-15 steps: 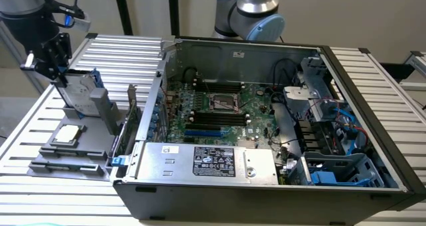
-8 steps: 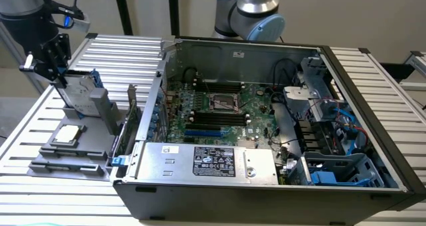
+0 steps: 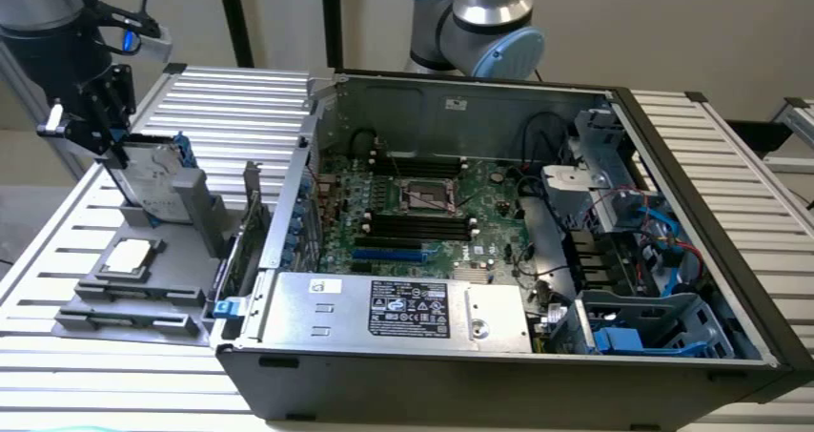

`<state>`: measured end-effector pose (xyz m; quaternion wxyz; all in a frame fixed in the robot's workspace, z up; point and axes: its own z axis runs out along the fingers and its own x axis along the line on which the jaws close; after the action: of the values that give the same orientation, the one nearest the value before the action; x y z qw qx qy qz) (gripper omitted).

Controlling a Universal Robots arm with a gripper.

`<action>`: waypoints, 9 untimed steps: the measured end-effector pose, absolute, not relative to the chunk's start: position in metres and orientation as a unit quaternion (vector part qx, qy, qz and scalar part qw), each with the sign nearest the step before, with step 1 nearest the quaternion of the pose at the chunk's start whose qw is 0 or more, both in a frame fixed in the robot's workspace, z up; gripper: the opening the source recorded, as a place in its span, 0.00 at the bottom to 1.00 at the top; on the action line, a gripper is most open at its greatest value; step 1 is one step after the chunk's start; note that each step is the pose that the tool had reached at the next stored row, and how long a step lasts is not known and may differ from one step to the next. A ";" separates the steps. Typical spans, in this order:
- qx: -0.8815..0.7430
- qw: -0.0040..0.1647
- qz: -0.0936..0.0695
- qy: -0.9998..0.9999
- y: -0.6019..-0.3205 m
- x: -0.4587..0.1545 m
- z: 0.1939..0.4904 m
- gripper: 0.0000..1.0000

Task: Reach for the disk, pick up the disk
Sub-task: 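Pick up the disk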

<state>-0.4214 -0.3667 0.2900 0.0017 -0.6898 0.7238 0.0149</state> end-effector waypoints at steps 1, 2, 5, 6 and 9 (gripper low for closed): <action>-0.690 0.002 0.015 0.724 -0.367 -0.421 0.290 0.33; -0.690 0.002 0.015 0.724 -0.367 -0.421 0.290 0.33; -0.690 0.002 0.015 0.724 -0.367 -0.421 0.292 0.33; -0.690 0.002 0.015 0.724 -0.367 -0.421 0.292 0.33; -0.690 0.002 0.015 0.724 -0.367 -0.421 0.296 0.33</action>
<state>-0.4213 -0.3667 0.2962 0.0017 -0.6899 0.7238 0.0149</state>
